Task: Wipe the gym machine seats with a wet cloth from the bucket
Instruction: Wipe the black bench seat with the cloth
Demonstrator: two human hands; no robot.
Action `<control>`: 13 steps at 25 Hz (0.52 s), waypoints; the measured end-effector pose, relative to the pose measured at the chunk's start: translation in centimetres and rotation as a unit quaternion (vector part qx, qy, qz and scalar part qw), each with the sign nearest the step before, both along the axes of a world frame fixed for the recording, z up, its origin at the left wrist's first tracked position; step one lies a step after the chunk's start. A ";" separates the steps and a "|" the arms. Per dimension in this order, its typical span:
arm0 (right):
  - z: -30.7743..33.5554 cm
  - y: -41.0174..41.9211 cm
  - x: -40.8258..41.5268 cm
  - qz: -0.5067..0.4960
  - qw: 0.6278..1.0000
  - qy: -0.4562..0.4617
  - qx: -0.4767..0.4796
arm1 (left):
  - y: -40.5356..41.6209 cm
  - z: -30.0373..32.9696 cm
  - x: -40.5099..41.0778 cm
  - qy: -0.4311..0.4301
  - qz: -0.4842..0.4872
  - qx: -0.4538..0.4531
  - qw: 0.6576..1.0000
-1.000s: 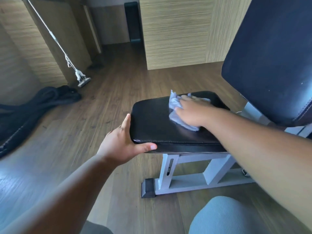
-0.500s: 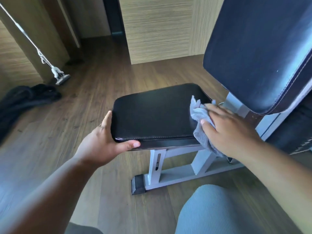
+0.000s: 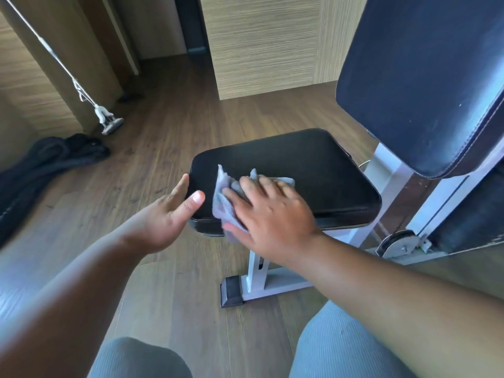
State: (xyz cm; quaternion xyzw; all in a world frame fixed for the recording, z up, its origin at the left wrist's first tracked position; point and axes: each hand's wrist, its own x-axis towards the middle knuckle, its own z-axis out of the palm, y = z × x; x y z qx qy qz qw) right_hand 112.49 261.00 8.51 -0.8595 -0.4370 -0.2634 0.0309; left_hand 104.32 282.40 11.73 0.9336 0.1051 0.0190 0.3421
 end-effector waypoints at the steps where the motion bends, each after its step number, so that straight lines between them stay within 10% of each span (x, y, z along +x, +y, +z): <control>1: -0.3 -1.8 0.6 0.003 0.999 -0.031 -0.004 | 0.2 -0.1 0.1 0.001 0.000 -0.004 1.000; 6: -1.1 -8.3 2.8 -0.032 0.996 -0.074 0.023 | 0.9 -1.1 0.3 0.002 0.009 -0.012 1.000; 13: 0.7 5.3 -1.9 0.014 0.998 0.029 -0.060 | 1.2 -0.1 0.0 -0.013 -0.050 -0.191 0.980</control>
